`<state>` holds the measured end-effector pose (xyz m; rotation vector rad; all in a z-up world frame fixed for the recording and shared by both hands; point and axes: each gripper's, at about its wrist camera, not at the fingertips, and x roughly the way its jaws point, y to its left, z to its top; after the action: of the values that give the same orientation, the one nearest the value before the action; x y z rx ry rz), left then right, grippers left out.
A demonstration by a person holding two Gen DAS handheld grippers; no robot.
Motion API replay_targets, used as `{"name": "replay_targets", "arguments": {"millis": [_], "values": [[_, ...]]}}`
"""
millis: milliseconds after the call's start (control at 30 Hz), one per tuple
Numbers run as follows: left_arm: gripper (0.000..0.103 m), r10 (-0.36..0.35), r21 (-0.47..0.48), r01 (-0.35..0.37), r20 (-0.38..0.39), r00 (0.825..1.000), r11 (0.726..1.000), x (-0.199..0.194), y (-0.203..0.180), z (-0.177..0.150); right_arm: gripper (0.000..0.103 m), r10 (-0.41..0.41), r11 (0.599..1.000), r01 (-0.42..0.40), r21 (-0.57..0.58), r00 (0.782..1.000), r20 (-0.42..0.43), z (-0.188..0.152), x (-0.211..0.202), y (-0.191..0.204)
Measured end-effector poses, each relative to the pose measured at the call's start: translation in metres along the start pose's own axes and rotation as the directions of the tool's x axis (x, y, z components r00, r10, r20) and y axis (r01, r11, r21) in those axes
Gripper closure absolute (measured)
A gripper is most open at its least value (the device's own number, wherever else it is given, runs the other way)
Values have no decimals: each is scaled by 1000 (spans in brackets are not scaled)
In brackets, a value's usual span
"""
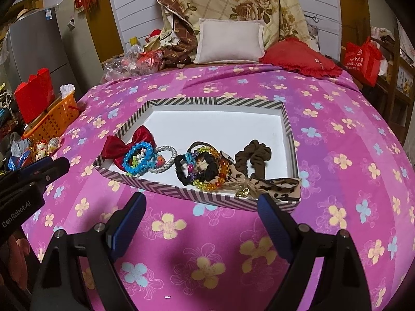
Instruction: Organize jewelry
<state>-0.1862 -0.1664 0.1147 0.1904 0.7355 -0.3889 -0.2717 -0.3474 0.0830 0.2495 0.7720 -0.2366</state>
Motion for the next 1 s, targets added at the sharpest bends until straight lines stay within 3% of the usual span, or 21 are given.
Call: {"name": "replay_targets", "arguments": {"millis": [1000], "values": [[62,-3,5,3,-32,999,1000,18,-2,-2,13,6,1000,-6,-3,999,-35,-1,16,0]]}}
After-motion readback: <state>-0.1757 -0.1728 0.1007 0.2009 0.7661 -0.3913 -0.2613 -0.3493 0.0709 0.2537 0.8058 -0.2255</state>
